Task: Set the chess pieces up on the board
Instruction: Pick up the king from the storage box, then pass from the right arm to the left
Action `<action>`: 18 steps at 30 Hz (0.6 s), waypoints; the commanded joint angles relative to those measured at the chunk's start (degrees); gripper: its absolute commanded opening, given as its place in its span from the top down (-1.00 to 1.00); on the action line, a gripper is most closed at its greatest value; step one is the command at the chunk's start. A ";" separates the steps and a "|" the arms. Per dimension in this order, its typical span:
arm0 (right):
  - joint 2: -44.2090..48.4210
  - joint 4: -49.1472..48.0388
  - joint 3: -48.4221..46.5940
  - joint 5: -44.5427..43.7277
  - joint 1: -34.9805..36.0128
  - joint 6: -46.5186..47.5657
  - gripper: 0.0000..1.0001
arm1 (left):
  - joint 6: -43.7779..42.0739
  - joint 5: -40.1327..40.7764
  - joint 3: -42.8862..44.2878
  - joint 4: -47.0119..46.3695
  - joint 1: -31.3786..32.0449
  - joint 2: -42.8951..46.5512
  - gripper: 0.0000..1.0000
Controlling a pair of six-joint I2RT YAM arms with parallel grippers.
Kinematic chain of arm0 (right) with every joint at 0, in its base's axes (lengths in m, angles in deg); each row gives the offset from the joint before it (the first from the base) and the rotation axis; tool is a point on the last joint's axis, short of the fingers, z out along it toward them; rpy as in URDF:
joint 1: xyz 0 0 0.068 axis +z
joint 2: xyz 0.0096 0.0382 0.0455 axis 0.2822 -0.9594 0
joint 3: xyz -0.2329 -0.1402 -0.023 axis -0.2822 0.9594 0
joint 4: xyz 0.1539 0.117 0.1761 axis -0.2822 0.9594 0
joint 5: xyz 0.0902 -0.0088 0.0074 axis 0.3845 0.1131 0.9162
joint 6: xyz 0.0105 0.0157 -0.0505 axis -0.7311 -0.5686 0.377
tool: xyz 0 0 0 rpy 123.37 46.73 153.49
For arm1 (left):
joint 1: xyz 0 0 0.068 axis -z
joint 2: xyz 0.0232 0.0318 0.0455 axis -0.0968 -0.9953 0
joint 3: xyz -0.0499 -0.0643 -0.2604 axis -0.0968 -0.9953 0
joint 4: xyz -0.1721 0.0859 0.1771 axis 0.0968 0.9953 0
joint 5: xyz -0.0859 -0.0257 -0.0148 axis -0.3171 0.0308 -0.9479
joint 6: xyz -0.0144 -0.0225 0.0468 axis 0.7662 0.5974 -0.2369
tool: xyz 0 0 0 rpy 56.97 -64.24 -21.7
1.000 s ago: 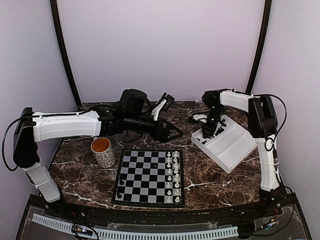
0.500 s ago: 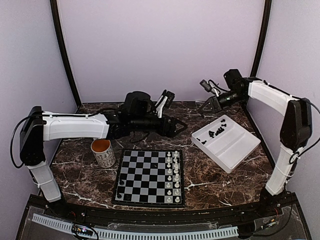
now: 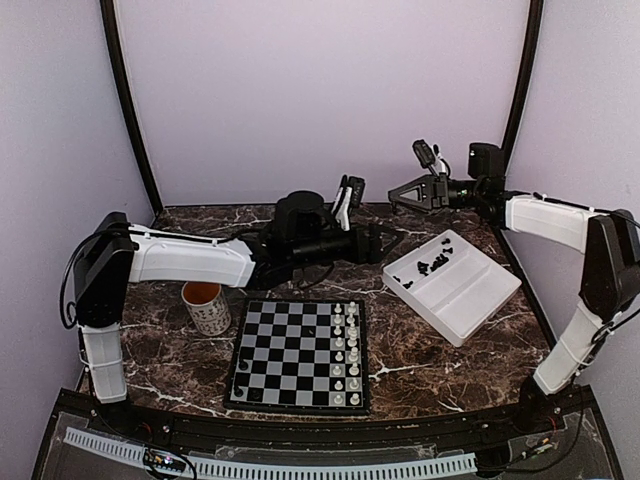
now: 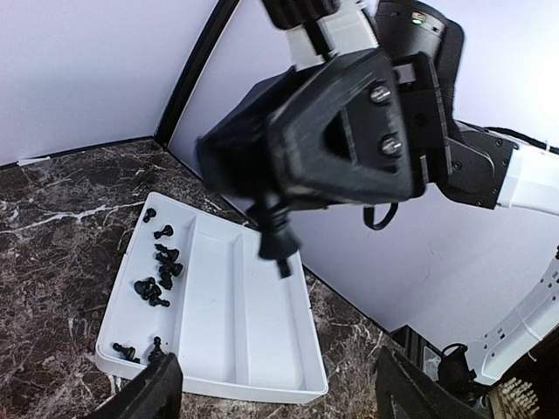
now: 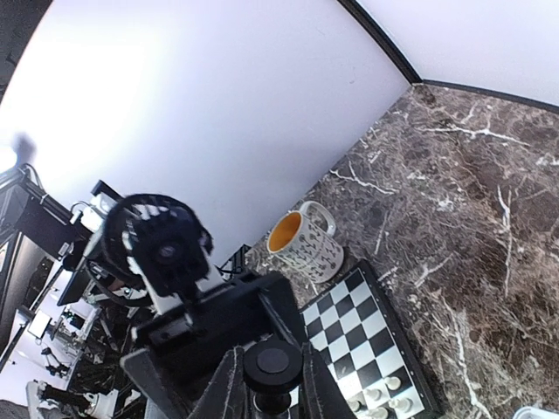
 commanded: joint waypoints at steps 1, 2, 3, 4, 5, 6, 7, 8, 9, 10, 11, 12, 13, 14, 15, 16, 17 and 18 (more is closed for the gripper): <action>3.65 -19.91 2.34 2.89 -0.12 -14.86 0.81 | 1.96 1.20 2.97 -2.85 0.15 -0.25 -0.50; 3.88 -21.12 2.81 2.88 -0.04 -15.76 0.81 | 1.99 0.74 3.20 -2.94 0.15 -0.41 -0.47; 3.86 -21.88 3.14 2.87 -0.06 -16.36 0.81 | 1.89 0.46 3.90 -2.70 0.15 -0.87 -0.42; 4.06 -22.23 3.33 2.87 -0.06 -16.70 0.81 | 1.78 -0.13 4.28 -2.60 0.15 -1.12 -0.36; 4.09 -22.49 3.52 2.80 -0.06 -16.92 0.81 | 1.58 -0.50 4.96 -2.52 0.19 -1.53 -0.33; 4.26 -22.63 3.68 2.72 0.01 -17.02 0.81 | 1.44 -1.18 5.29 -2.60 0.16 -1.71 -0.26; 4.35 -22.73 3.83 2.70 0.03 -17.05 0.81 | 1.23 -1.42 5.91 -2.63 0.15 -2.01 -0.23; 4.45 -22.74 3.94 2.69 0.11 -17.05 0.81 | 1.18 -2.02 6.21 -2.70 0.15 -2.13 -0.18; 4.57 -22.75 4.01 2.62 0.23 -17.05 0.81 | 0.99 -2.61 6.71 -3.01 0.15 -2.37 -0.15; 4.65 -22.78 4.05 2.54 0.26 -17.00 0.81 | 0.74 -2.89 7.17 -3.15 0.15 -2.57 -0.09; 4.81 -22.72 4.11 2.44 0.29 -16.89 0.80 | 0.59 -3.42 7.45 -3.39 0.15 -2.63 -0.04; 4.80 -22.70 4.12 2.43 0.34 -16.77 0.80 | 0.42 -3.60 7.88 -3.43 0.15 -2.78 -0.02; 4.82 -22.74 4.12 2.43 0.38 -16.71 0.80 | 0.29 -3.91 8.11 -3.35 0.15 -2.87 -0.01; 4.78 -22.68 4.12 2.44 0.46 -16.70 0.80 | 0.02 -4.06 8.51 -3.32 0.15 -2.93 0.01; 4.82 -22.66 4.18 2.43 0.47 -16.63 0.80 | -0.13 -4.31 8.65 -3.41 0.15 -2.90 0.02; 4.81 -22.59 4.20 2.36 0.42 -16.55 0.80 | -0.39 -4.48 8.97 -3.32 0.15 -2.96 0.03; 4.75 -22.60 4.27 2.34 0.53 -16.53 0.80 | -0.55 -4.64 9.14 -3.22 0.15 -3.00 0.05; 4.80 -22.55 4.29 2.34 0.62 -16.48 0.80 | -0.70 -4.69 9.40 -3.07 0.15 -2.99 0.06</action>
